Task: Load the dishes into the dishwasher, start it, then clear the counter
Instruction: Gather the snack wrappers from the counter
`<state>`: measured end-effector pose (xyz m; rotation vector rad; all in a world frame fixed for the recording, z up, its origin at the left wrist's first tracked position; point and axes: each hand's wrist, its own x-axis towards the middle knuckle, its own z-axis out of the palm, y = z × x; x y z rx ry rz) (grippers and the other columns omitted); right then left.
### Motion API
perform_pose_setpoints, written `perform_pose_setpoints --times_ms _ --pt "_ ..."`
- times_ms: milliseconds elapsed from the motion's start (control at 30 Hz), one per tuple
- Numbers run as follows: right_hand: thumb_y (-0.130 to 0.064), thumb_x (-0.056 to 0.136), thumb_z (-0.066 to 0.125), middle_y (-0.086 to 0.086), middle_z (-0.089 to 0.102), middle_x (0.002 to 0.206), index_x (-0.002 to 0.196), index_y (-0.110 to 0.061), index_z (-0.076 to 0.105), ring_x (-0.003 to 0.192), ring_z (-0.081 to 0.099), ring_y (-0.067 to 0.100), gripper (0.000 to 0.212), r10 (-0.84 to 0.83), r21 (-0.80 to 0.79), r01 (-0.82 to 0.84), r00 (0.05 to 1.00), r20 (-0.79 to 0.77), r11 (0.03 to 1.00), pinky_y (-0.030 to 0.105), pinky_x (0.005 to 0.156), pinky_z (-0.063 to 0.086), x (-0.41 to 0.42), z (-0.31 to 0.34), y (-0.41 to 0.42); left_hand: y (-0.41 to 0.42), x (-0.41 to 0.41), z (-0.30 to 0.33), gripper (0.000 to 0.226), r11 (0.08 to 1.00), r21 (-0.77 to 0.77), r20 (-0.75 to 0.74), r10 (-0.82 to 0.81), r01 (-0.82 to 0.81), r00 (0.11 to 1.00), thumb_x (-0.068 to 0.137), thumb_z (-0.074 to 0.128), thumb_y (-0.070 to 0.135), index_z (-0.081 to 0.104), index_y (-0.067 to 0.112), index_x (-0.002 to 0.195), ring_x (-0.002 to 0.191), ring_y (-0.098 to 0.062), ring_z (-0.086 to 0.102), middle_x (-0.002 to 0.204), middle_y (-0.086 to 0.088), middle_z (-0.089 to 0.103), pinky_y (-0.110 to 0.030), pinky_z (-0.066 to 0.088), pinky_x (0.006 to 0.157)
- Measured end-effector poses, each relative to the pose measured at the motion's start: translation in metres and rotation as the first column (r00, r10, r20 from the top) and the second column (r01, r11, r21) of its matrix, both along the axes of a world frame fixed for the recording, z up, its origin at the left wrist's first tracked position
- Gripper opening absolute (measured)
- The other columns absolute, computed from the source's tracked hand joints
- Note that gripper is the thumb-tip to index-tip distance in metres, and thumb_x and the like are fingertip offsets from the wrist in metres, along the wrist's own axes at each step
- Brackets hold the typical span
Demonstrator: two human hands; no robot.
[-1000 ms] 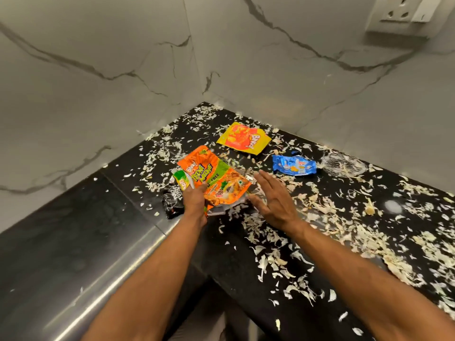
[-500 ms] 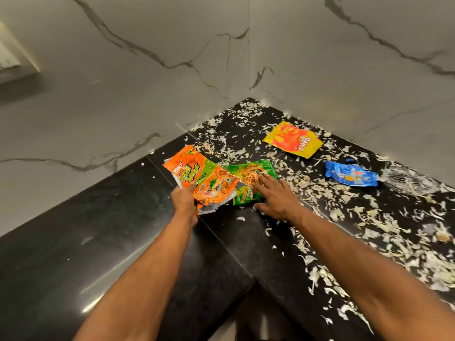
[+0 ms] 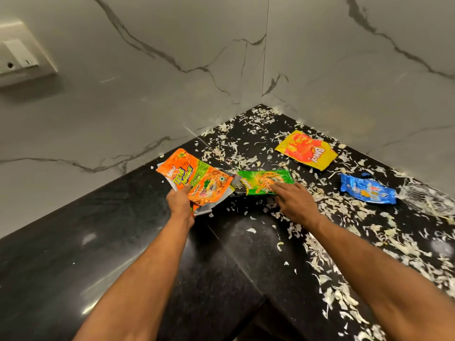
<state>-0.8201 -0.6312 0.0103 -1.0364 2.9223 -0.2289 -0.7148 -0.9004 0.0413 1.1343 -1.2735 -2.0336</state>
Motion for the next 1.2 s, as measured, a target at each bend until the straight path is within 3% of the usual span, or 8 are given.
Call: perform_pose_setpoints --times_ms 133,267,367,633,800,1033,1133,1200 --pt "-0.025 0.101 0.047 0.001 0.048 0.147 0.145 -0.022 0.044 0.133 0.047 0.021 0.044 0.0 -0.139 -0.005 0.999 -0.034 0.99 0.046 0.113 0.031 -0.012 0.006 0.008 -0.009 -0.008 0.007 0.018 1.0 -0.002 -0.01 0.026 -0.026 1.0 0.098 0.05 0.004 0.059 0.009 0.113 0.087 -0.025 0.066 0.101 -0.008 0.066 -0.038 0.056 0.074" --pt "-0.015 0.098 0.054 0.011 0.067 0.121 0.13 -0.012 0.06 0.104 0.065 0.03 0.033 -0.065 -0.335 0.017 0.989 -0.132 0.942 0.041 0.088 0.049 -0.02 0.015 0.012 -0.01 -0.013 0.005 0.02 0.999 0.008 0.002 0.038 -0.038 0.999 0.098 0.05 0.003 0.059 0.006 0.115 0.084 -0.024 0.065 0.104 -0.01 0.065 -0.038 0.056 0.072" --pt "-0.016 0.099 0.05 0.015 0.071 0.106 0.125 -0.008 0.063 0.086 0.067 0.03 0.03 -0.172 -0.454 0.108 0.98 -0.101 0.884 0.027 0.071 0.041 -0.023 0.02 0.013 -0.009 -0.016 -0.001 0.019 0.998 0.017 0.016 0.053 -0.053 0.998 0.097 0.051 0.003 0.059 0.006 0.114 0.077 -0.02 0.063 0.098 -0.008 0.065 -0.034 0.055 0.068" --pt "-0.018 0.097 0.05 0.014 0.069 0.116 0.126 -0.008 0.063 0.095 0.068 0.03 0.033 -0.149 -0.531 0.083 0.985 -0.082 0.843 0.026 0.074 0.042 -0.02 0.036 -0.011 0.009 -0.033 -0.011 0.021 0.999 -0.004 0.013 -0.032 0.032 0.999 0.095 0.052 0.001 0.062 0.004 0.114 0.085 -0.027 0.065 0.091 -0.007 0.067 -0.045 0.055 0.082" --pt "-0.016 0.099 0.052 0.009 0.063 0.129 0.131 -0.011 0.059 0.11 0.064 0.03 0.033 -0.034 -0.49 -0.022 0.994 -0.104 0.871 0.03 0.077 0.051 -0.004 0.046 -0.049 0.04 -0.048 -0.005 0.017 0.992 -0.046 -0.003 -0.114 0.113 0.994 0.095 0.053 0.002 0.062 0.016 0.089 0.087 -0.03 0.064 0.092 -0.01 0.066 -0.047 0.054 0.083" --pt "-0.03 0.104 0.036 0.0 0.039 0.153 0.148 -0.019 0.038 0.139 0.038 0.02 0.046 0.026 -0.182 -0.032 0.999 -0.036 0.983 0.041 0.099 0.048 0.008 0.04 -0.076 0.071 -0.065 -0.002 0.03 0.941 0.026 -0.153 -0.331 0.338 0.931 0.095 0.058 0.034 0.064 0.011 0.112 0.105 -0.037 0.064 0.115 -0.021 0.067 -0.055 0.05 0.094" --pt "-0.034 0.104 0.031 0.0 0.027 0.159 0.153 -0.02 0.027 0.146 0.024 0.02 0.05 0.108 -0.056 -0.107 0.994 0.023 0.993 0.045 0.112 0.035 -0.001 0.034 -0.068 0.073 -0.073 -0.004 0.06 0.917 -0.001 -0.088 -0.398 0.4 0.913 0.073 0.073 0.059 0.065 0.013 0.111 0.105 -0.031 0.067 0.112 -0.014 0.07 -0.048 0.054 0.09" --pt "-0.038 0.104 0.025 -0.001 0.017 0.162 0.155 -0.021 0.02 0.149 0.014 0.018 0.054 0.171 -0.031 -0.168 0.978 0.12 0.985 0.043 0.118 0.019 -0.008 0.034 -0.06 0.076 -0.078 -0.009 0.04 0.928 -0.022 -0.041 -0.372 0.372 0.927 0.078 0.076 0.044 0.066 0.01 0.097 0.093 -0.029 0.069 0.102 -0.015 0.071 -0.042 0.057 0.081"
